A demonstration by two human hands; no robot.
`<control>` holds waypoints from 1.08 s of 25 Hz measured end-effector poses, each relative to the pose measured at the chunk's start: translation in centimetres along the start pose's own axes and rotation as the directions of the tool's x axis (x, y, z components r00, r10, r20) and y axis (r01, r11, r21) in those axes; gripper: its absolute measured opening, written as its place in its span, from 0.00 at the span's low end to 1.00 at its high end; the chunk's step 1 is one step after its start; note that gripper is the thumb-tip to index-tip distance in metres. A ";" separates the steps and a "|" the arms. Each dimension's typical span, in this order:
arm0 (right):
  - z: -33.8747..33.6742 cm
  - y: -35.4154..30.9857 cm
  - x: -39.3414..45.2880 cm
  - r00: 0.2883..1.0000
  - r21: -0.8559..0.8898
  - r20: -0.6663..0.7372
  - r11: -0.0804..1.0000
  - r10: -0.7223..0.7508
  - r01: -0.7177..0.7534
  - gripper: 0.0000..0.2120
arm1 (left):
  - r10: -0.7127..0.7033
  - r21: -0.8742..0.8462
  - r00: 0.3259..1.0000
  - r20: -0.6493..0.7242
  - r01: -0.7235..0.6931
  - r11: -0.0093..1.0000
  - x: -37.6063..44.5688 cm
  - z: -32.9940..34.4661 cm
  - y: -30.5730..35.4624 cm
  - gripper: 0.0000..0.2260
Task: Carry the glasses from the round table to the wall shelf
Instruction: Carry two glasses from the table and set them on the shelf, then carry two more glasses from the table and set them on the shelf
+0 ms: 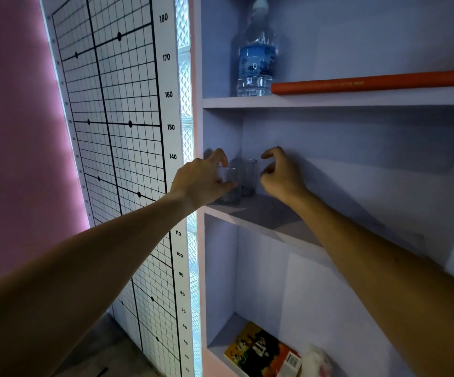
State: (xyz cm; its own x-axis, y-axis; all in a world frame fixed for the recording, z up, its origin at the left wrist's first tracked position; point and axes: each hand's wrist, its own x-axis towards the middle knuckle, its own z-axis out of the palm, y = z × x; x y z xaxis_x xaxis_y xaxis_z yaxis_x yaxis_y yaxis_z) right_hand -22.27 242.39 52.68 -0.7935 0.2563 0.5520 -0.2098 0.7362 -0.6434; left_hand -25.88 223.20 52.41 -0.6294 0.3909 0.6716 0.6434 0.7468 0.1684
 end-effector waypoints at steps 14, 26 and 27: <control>10.8 -6.8 -8.7 0.917 0.174 0.074 0.911 -0.391 0.374 0.06 | -0.326 -0.030 0.944 0.045 0.328 0.944 -12.5 -3.0 -8.8 0.11; 38.8 -1.3 -44.9 0.126 -0.103 0.989 0.967 0.075 0.234 0.08 | -0.818 0.337 -0.228 0.528 0.941 -0.045 -74.4 -4.0 -13.3 0.11; 39.3 -0.5 -48.1 0.032 -0.139 0.990 0.955 0.135 0.263 0.08 | -0.778 0.341 -0.319 0.541 0.929 -0.144 -78.9 -3.7 -10.7 0.12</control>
State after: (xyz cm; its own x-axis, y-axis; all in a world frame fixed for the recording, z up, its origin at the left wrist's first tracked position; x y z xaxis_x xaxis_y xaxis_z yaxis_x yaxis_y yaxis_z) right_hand -6.41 205.14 5.58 -0.6197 -0.5123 -0.5945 -0.3293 0.8574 -0.3956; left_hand 18.50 182.35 0.30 -0.5356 -0.4141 -0.7359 -0.8258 0.4392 0.3539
